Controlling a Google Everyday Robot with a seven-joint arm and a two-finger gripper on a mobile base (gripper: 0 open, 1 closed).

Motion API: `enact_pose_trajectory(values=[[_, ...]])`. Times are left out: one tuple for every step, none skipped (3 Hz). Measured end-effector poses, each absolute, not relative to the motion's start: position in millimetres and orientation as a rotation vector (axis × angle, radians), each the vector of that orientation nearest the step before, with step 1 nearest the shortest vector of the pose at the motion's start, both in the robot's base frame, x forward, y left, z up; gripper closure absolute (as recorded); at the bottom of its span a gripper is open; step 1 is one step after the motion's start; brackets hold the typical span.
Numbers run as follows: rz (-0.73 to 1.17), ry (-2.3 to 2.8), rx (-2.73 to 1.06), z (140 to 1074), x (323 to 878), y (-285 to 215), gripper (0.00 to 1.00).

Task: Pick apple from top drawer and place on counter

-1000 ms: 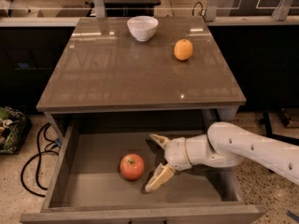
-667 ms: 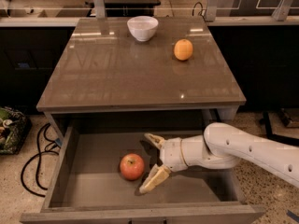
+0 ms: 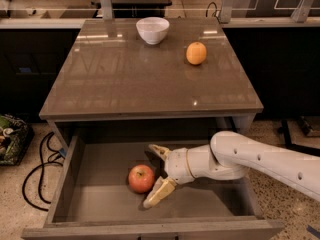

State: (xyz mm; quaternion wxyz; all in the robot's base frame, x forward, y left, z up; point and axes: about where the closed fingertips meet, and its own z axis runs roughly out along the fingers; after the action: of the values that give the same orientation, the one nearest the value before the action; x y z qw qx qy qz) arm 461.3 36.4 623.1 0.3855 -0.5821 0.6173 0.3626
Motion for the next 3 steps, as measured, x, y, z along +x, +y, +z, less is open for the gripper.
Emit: enact_pose_trajectory(values=[[0.931, 1.561, -1.493, 624, 460, 42, 0.06], [0.958, 1.544, -1.507, 622, 458, 51, 0.3], [0.976, 1.531, -1.522, 621, 456, 56, 0.53]])
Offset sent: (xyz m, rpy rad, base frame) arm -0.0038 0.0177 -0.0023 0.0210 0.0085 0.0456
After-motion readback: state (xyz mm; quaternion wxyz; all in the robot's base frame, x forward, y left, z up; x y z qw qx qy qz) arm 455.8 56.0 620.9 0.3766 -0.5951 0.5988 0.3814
